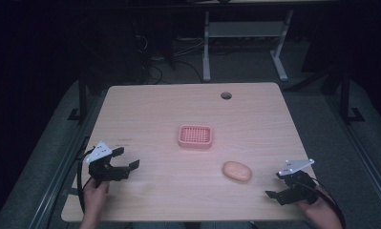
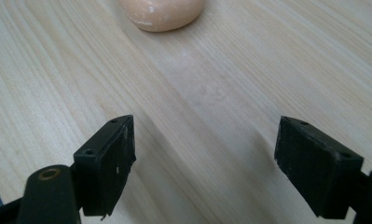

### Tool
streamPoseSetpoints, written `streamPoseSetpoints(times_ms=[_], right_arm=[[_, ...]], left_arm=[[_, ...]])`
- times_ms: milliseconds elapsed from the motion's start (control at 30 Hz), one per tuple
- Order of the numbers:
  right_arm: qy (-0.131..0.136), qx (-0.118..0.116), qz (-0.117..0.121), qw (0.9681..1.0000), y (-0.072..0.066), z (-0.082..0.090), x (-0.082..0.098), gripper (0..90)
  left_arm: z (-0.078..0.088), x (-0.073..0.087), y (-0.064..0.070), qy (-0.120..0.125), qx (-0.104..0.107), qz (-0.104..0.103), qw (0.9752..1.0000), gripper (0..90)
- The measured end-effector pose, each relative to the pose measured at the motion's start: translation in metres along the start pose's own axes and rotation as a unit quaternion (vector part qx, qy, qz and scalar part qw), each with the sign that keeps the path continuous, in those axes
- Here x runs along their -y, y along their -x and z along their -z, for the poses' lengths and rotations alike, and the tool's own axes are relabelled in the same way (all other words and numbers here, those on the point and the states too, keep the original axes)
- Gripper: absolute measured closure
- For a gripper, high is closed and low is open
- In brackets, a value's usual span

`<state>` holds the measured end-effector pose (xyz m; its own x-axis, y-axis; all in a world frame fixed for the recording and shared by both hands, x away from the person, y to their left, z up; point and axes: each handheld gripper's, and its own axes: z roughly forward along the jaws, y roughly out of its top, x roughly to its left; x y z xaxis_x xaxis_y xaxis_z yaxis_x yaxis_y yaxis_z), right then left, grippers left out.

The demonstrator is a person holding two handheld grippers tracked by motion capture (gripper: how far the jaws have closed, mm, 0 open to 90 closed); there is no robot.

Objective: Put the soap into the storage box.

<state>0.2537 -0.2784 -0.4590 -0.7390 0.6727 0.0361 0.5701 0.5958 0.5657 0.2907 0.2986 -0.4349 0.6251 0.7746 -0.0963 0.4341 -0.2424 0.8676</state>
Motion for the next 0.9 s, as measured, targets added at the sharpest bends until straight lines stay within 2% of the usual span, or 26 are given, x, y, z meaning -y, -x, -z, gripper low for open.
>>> streamPoseSetpoints(times_ms=[333,900], right_arm=[[-0.013,-0.006,0.003,0.9999,-0.001,-0.002,-0.011,17.0],[-0.026,-0.012,0.035,0.999,-0.005,-0.004,-0.039,15.7]], left_arm=[[0.001,0.0,-0.001,0.002,0.0,-0.001,1.0,14.3],[0.0,0.0,-0.001,0.002,0.0,0.001,1.0,14.2]])
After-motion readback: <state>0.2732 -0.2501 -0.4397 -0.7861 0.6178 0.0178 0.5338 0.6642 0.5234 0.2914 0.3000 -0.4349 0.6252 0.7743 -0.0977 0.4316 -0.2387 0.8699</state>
